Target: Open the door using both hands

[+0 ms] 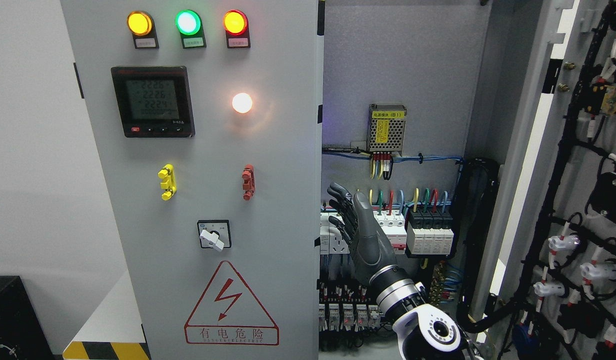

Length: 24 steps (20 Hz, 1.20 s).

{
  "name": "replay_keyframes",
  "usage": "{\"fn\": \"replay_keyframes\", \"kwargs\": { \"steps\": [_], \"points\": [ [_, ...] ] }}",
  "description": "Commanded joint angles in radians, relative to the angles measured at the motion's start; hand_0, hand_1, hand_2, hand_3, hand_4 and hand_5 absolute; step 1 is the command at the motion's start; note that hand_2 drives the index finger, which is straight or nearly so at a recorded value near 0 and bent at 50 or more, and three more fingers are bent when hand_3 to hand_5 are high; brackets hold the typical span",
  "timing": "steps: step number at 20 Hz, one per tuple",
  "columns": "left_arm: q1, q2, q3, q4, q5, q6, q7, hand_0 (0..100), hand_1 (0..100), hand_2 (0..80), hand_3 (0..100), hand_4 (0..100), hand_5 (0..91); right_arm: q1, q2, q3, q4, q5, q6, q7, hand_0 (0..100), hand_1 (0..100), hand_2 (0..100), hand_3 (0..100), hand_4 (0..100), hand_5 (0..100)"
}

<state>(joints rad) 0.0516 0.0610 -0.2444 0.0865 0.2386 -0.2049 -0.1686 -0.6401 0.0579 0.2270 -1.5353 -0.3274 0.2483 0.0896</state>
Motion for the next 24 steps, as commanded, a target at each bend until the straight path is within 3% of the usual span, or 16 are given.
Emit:
{"fn": "replay_keyframes", "kwargs": {
  "steps": [1,4,13,17,24],
  "points": [
    [-0.006,-0.001,0.005,-0.001,0.002,-0.001,0.006,0,0,0.0,0,0,0.0,-0.024,-0.021,-0.011,0.046,-0.018,0.002,0.004,0,0,0,0,0,0],
    [-0.009,0.000,0.005,-0.001,0.001,-0.001,0.006,0,0,0.0,0,0,0.0,-0.029,-0.023,-0.011,0.055,-0.018,0.002,0.067,0,0,0,0,0,0],
    [-0.010,0.003,0.005,0.001,0.001,0.001,0.008,0,0,0.0,0,0,0.0,-0.039,-0.035,-0.012,0.058,-0.059,0.002,0.081,0,0,0,0,0,0],
    [-0.010,0.006,0.005,0.001,0.001,-0.001,0.008,0,0,0.0,0,0,0.0,-0.041,-0.038,-0.012,0.050,-0.068,0.002,0.128,0,0,0,0,0,0],
    [-0.009,0.006,0.004,0.001,0.001,-0.001,0.008,0,0,0.0,0,0,0.0,-0.032,-0.047,-0.011,0.034,-0.073,0.002,0.130,0,0,0,0,0,0]
  ]
}}
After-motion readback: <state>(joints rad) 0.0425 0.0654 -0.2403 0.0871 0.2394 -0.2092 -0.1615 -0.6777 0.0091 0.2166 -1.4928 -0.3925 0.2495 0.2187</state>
